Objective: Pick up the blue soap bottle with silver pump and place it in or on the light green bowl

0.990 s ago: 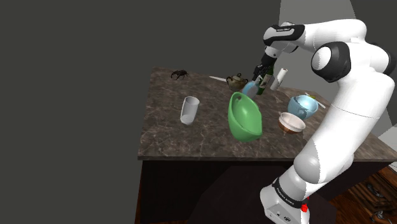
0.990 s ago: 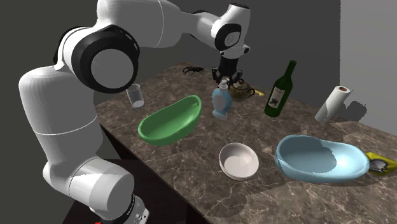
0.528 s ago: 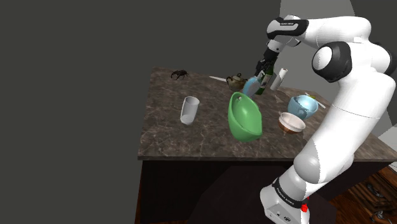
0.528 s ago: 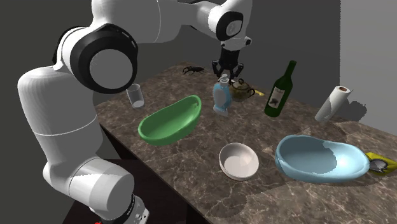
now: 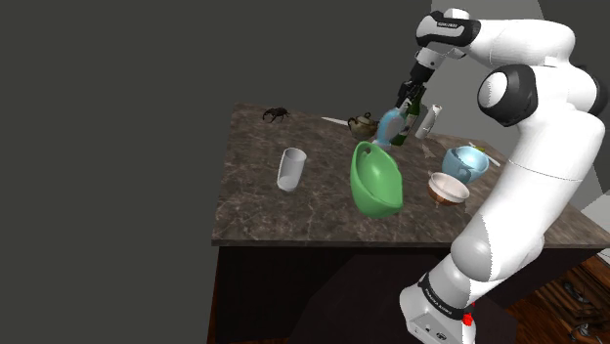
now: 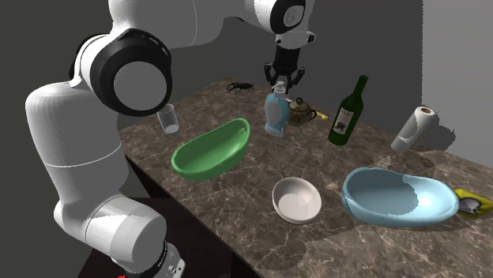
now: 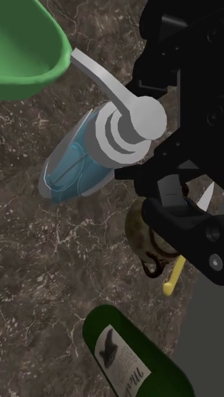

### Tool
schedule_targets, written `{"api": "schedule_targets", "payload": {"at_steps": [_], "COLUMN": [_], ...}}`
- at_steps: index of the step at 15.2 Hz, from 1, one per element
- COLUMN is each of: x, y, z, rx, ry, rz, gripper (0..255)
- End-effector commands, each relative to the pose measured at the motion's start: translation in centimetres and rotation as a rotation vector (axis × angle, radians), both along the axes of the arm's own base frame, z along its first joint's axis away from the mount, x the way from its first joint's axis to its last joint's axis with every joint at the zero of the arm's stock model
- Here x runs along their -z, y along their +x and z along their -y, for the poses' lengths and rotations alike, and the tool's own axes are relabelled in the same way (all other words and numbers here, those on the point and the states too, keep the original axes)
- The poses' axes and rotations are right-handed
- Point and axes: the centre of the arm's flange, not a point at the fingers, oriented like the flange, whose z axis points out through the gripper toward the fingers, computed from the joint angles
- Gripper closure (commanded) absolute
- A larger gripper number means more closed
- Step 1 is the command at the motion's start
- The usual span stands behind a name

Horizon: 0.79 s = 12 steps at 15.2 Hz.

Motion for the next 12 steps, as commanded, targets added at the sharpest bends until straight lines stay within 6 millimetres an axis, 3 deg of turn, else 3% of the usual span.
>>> {"api": "schedule_targets", "payload": {"at_steps": [1,12], "x": [-1.2,-7.0], "y": [-0.2,-0.2], "z": [0.0,0.0], "rx": [0.000,0.000], "ry": [0.000,0.000], "rz": [0.000,0.000], "gripper": [255,255]}}
